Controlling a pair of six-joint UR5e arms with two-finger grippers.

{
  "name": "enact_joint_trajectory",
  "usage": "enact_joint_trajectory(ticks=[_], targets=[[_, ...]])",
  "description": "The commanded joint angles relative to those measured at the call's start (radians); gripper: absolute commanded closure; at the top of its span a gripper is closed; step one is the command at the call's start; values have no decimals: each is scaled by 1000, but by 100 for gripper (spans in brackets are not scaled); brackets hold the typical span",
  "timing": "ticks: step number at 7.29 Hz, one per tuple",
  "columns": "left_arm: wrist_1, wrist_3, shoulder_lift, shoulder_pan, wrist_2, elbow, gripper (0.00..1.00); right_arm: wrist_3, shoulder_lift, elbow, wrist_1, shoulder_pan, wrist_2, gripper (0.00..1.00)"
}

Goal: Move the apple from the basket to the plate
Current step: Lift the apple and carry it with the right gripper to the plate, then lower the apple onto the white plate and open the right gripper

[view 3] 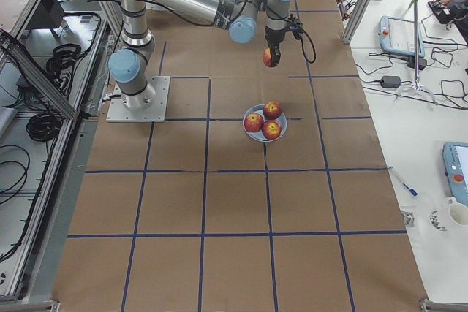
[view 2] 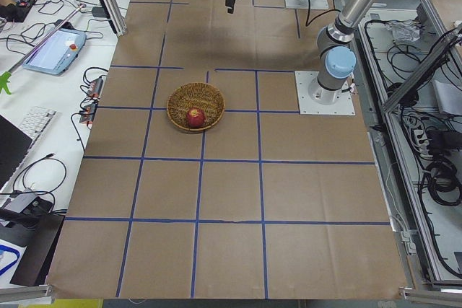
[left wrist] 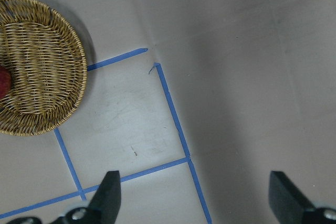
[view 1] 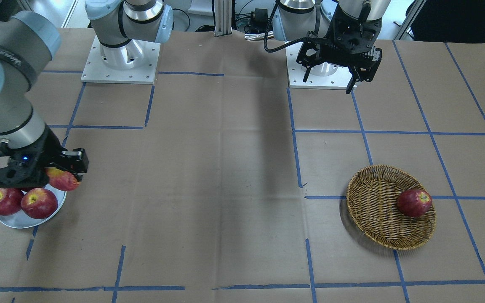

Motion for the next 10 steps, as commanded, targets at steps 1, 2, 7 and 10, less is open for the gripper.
enact_joint_trajectory(ticks=[1, 2, 7, 10], targets=[[2, 1, 0, 1, -1, 0, 1, -246, 4, 15, 0, -173, 1, 45], [2, 1, 0, 1, -1, 0, 1, -325, 12, 41, -20, -230, 9, 45], [2, 1, 0, 1, -1, 0, 1, -373, 78, 109, -164, -268, 8, 45], [0, 1, 0, 1, 0, 0, 1, -373, 107, 109, -187, -268, 11, 43]])
